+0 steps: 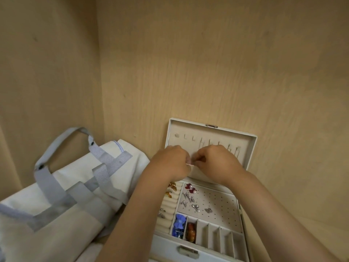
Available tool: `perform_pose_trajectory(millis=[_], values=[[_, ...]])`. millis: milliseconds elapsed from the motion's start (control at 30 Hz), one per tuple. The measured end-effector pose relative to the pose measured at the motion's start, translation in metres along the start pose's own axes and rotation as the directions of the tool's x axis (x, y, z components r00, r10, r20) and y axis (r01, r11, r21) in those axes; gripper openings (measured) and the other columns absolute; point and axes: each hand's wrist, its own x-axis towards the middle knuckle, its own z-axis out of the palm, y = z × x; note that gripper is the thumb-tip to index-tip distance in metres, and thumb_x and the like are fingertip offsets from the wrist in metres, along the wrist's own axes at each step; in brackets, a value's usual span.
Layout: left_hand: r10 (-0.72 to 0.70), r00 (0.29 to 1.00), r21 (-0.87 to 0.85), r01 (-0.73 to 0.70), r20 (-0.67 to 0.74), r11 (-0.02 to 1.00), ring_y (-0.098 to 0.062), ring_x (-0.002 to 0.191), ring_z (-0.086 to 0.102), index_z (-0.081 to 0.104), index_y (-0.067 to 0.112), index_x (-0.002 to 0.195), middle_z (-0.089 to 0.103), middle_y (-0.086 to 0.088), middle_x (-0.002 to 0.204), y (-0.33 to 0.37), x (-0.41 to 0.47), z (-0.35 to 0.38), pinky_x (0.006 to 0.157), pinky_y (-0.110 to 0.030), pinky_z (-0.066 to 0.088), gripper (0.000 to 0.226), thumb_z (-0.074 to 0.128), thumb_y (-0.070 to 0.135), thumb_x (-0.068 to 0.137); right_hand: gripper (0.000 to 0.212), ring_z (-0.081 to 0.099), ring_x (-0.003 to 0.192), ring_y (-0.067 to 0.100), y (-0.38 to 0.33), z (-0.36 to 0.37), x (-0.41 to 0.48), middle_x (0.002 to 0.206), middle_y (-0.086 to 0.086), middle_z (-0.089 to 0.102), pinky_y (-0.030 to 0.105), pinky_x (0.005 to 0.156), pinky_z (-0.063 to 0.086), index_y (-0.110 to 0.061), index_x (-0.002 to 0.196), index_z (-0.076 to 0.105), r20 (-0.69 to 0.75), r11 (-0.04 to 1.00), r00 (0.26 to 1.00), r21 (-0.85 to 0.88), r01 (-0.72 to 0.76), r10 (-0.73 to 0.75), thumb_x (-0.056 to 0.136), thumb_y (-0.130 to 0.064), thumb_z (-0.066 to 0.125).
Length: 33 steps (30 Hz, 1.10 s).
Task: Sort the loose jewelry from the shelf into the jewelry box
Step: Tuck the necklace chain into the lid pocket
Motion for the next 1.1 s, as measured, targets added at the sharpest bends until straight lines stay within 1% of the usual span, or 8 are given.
perform_pose_trajectory(millis=[100, 233, 400, 500, 633, 800, 933, 1100], values=[[0.000, 1.000, 0.025, 0.000, -0.017, 1.000, -0.018, 0.110, 0.055, 0.069, 0.035, 0.109, 0.058, 0.005, 0.118, 0.002, 0.001, 0.001, 0.088, -0.033, 0.048, 0.024, 0.055, 0.033, 0.090, 0.026, 0.067, 0.088, 0.011, 0.004, 0.002, -0.005, 0.094, -0.011, 0.075, 0.035, 0.079, 0.057, -0.035, 0.101, 0.076, 0.023, 1.000, 1.000, 0.014, 0.003, -0.003, 0.087, -0.021, 0.059], [0.067, 0.996, 0.028, -0.065, -0.057, 0.997, -0.016, 0.115, 0.055, 0.066, 0.035, 0.116, 0.058, 0.008, 0.121, 0.011, 0.001, 0.002, 0.093, -0.037, 0.049, 0.026, 0.056, 0.038, 0.092, 0.020, 0.067, 0.091, 0.005, 0.015, -0.007, -0.020, 0.096, -0.013, 0.075, 0.031, 0.086, 0.055, -0.031, 0.101, 0.077, -0.030, 0.989, 1.000, 0.150, 0.015, -0.011, 0.089, -0.020, 0.065], [0.193, 0.969, -0.116, -0.211, -0.153, 0.971, -0.008, 0.100, 0.058, 0.064, 0.031, 0.117, 0.057, 0.011, 0.110, 0.051, -0.005, 0.014, 0.090, -0.037, 0.051, 0.024, 0.057, 0.035, 0.094, 0.010, 0.064, 0.082, -0.003, 0.048, -0.040, -0.060, 0.085, -0.016, 0.072, 0.020, 0.078, 0.050, -0.032, 0.090, 0.077, -0.063, 0.963, 0.996, 0.265, -0.041, 0.059, 0.088, -0.025, 0.070], [0.293, 0.943, -0.126, -0.314, -0.161, 0.941, -0.003, 0.093, 0.055, 0.062, 0.036, 0.117, 0.056, 0.017, 0.105, 0.088, -0.014, 0.033, 0.086, -0.034, 0.051, 0.023, 0.056, 0.034, 0.095, 0.008, 0.059, 0.068, -0.009, 0.085, -0.060, -0.090, 0.084, -0.013, 0.072, 0.013, 0.068, 0.042, -0.029, 0.088, 0.077, -0.072, 0.960, 0.992, 0.268, -0.085, 0.108, 0.087, -0.025, 0.071], [0.396, 0.913, -0.210, -0.407, -0.094, 0.889, -0.003, 0.088, 0.053, 0.062, 0.035, 0.116, 0.059, 0.015, 0.104, 0.156, -0.019, 0.070, 0.082, -0.029, 0.049, 0.023, 0.057, 0.032, 0.093, 0.007, 0.060, 0.073, -0.005, 0.144, -0.080, -0.138, 0.086, -0.012, 0.071, 0.004, 0.064, 0.037, -0.029, 0.085, 0.076, -0.064, 0.953, 0.974, 0.232, -0.195, 0.215, 0.087, -0.023, 0.073], [0.459, 0.888, -0.274, -0.440, 0.009, 0.855, -0.004, 0.084, 0.052, 0.066, 0.028, 0.113, 0.063, 0.011, 0.102, 0.230, -0.013, 0.121, 0.081, -0.025, 0.045, 0.021, 0.061, 0.028, 0.092, 0.006, 0.058, 0.061, -0.006, 0.213, -0.093, -0.206, 0.087, -0.012, 0.069, 0.007, 0.056, 0.038, -0.030, 0.086, 0.073, -0.038, 0.899, 0.924, 0.252, -0.359, 0.380, 0.086, -0.024, 0.075], [0.446, 0.891, -0.300, -0.404, 0.087, 0.864, -0.006, 0.089, 0.058, 0.068, 0.025, 0.114, 0.066, 0.012, 0.107, 0.278, -0.009, 0.161, 0.087, -0.028, 0.050, 0.023, 0.061, 0.031, 0.093, 0.006, 0.055, 0.067, 0.000, 0.258, -0.098, -0.252, 0.088, -0.010, 0.066, 0.012, 0.057, 0.038, -0.028, 0.091, 0.071, -0.020, 0.843, 0.870, 0.261, -0.471, 0.492, 0.089, -0.022, 0.073], [0.454, 0.877, -0.315, -0.392, 0.156, 0.865, -0.009, 0.096, 0.059, 0.069, 0.025, 0.116, 0.065, 0.008, 0.115, 0.323, -0.012, 0.200, 0.088, -0.028, 0.051, 0.024, 0.057, 0.026, 0.095, 0.016, 0.060, 0.087, 0.011, 0.298, -0.089, -0.286, 0.100, -0.005, 0.067, 0.018, 0.075, 0.042, -0.027, 0.102, 0.071, -0.028, 0.797, 0.807, 0.178, -0.577, 0.590, 0.093, -0.016, 0.064]])
